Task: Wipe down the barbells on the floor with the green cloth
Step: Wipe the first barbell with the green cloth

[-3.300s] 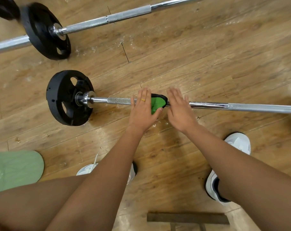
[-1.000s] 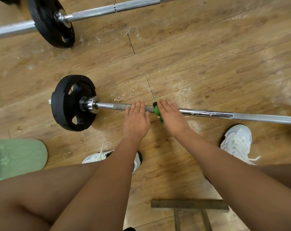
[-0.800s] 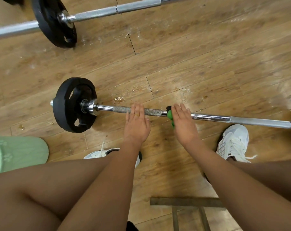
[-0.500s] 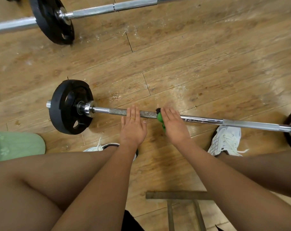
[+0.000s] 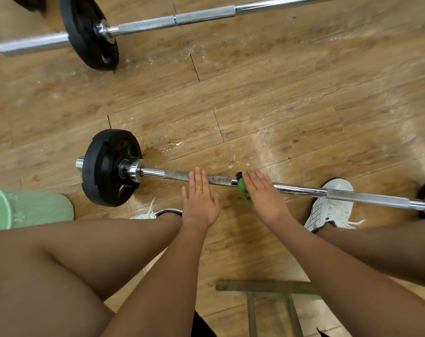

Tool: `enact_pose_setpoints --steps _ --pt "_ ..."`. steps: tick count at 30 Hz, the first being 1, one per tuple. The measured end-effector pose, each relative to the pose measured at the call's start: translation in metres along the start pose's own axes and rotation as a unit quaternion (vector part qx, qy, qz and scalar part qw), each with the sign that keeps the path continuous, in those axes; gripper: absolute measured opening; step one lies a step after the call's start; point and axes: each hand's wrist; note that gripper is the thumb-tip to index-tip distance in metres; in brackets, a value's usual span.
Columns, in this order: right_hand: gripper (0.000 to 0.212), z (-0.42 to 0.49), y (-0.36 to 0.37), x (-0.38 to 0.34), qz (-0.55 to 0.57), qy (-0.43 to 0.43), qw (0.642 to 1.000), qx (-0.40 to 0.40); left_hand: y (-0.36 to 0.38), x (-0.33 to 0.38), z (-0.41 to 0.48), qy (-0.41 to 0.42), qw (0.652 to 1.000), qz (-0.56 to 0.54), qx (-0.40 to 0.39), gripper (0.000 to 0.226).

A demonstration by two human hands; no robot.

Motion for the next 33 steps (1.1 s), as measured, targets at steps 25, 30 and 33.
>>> enact_pose_setpoints --steps 25,30,33 --pt "0.070 0.021 -0.006 0.019 -0.006 0.000 0.999 0.037 -0.018 0.005 0.028 0.021 0.999 -0.027 0.000 0.075" --pt "0.066 0.027 -0.011 0.027 0.005 0.022 0.998 0.057 -0.027 0.010 0.041 0.023 0.999 -0.034 0.009 0.075" --pt "0.065 0.038 -0.014 0.024 0.003 0.034 0.998 0.060 -0.032 0.013 0.050 0.028 0.999 -0.021 0.013 0.076"
Point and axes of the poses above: each hand's wrist, its own z-axis towards the middle knuckle, its own y-axis out of the palm, x = y × z, and after that the axes turned 2 degrees about -x, right-handed
